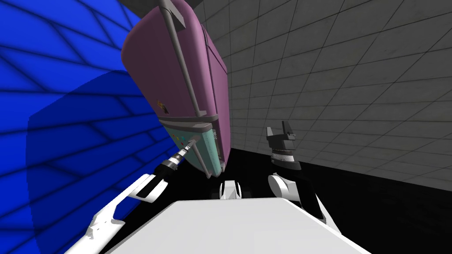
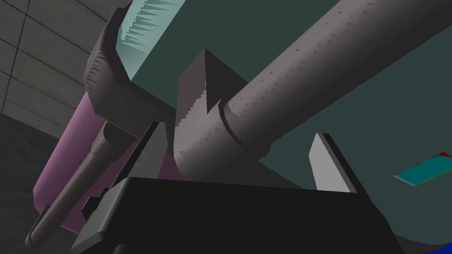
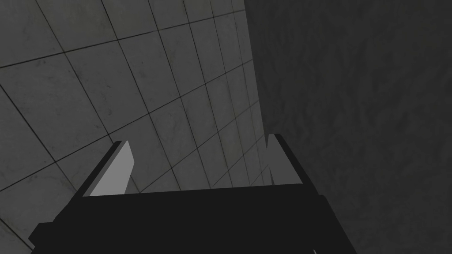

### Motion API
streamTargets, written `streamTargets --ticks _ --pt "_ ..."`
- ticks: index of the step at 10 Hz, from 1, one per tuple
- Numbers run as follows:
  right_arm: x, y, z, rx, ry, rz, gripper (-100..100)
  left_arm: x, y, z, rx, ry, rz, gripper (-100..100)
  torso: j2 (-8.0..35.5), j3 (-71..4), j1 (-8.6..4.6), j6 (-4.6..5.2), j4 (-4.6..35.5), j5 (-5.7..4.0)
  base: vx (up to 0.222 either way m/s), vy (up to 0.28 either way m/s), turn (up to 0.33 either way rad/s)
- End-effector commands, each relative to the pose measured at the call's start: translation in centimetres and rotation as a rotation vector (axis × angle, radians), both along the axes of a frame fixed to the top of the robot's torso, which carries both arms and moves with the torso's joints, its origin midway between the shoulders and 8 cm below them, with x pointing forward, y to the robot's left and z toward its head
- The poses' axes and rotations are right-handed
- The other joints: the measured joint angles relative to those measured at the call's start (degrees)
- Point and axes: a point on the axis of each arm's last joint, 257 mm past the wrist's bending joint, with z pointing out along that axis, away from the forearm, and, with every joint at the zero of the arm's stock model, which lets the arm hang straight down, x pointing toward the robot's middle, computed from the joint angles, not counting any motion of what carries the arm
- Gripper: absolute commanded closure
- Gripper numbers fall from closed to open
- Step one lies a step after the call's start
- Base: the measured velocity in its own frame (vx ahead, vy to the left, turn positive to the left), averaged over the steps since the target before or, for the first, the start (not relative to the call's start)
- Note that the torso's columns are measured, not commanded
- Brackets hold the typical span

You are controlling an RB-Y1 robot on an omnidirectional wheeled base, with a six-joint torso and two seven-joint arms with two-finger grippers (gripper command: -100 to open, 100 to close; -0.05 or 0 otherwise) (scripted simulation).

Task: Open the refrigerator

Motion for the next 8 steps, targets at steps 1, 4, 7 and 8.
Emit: streamTargets --ticks 1,4,7,8 --pt "0.0 0.0 0.0 0.000 0.000 0.000 0 -0.2 1.5 -1.8 -0.003 0.045 -0.014 100 -0.05 -0.05 0.10 -0.04 0.03 0.01 -0.060 -0.016 0.021" --pt "0.0 0.0 0.0 0.000 0.000 0.000 0 -0.3 2.8 -3.2 0.002 0.063 -0.009 100 0.21 0.10 0.26 -0.11 0.25 -0.03 -0.040 -0.001 0.012" --pt "0.0 0.0 0.0 0.000 0.000 0.000 0 -0.7 4.3 -3.4 -0.002 0.073 -0.049 100 0.23 0.09 0.21 -0.07 0.28 -0.06 -0.058 0.004 0.019" --pt "0.0 0.0 0.0 0.000 0.000 0.000 0 -0.7 4.6 -3.7 -0.001 0.079 -0.042 100 0.09 0.01 0.21 -0.08 0.26 -0.07 -0.013 0.003 -0.002"
